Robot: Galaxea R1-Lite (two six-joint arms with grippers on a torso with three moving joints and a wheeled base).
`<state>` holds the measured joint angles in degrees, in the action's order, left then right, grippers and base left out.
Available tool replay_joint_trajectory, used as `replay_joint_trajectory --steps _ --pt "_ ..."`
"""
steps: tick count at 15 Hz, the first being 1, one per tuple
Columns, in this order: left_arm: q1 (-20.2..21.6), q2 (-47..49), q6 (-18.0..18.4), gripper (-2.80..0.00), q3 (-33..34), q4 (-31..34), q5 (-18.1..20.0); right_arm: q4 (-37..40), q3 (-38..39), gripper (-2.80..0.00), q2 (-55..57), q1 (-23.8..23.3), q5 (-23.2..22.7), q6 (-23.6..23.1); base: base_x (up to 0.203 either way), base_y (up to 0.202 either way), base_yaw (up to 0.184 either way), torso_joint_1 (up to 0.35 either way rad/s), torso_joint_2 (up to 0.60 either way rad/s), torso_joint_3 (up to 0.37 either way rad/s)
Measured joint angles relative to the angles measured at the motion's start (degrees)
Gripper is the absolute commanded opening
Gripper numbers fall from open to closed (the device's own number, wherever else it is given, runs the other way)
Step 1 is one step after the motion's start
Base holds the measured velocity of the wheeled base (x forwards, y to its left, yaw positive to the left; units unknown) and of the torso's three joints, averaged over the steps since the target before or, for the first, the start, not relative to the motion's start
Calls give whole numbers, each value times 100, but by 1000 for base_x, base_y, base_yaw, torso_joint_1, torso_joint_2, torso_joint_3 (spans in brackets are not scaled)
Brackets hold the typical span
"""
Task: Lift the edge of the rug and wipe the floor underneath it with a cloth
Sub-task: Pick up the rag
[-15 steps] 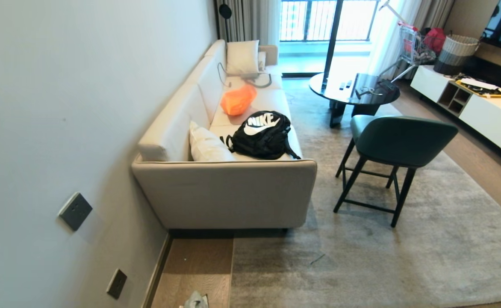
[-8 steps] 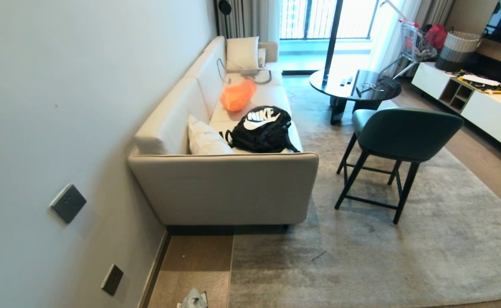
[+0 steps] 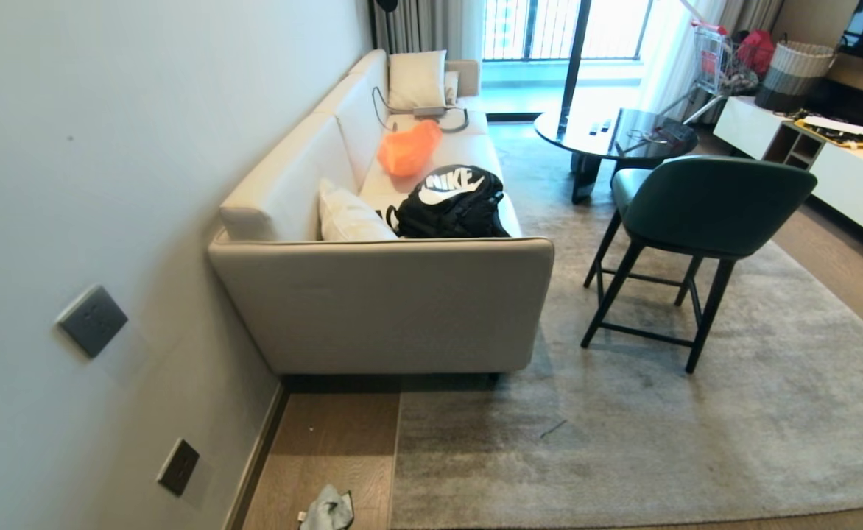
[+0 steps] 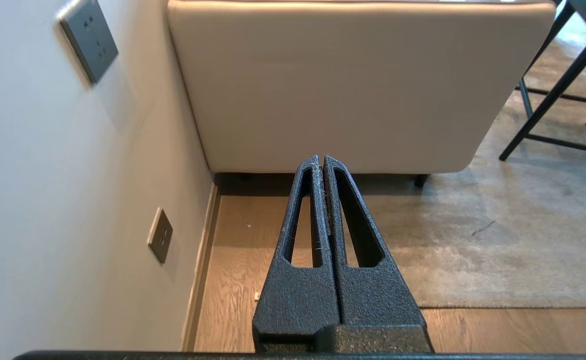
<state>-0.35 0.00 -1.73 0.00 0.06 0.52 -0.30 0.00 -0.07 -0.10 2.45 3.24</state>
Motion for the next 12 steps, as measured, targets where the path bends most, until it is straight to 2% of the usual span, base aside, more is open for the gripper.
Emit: replay_joint_trajectory --steps 6,12 --pt "0 0 -2 -280 0 4 -1 9 0 -280 0 0 -1 7 0 0 0 -123 500 368" --pt "0 0 0 -280 0 1 -1 9 0 -280 0 0 -2 9 0 0 0 -57 460 397"
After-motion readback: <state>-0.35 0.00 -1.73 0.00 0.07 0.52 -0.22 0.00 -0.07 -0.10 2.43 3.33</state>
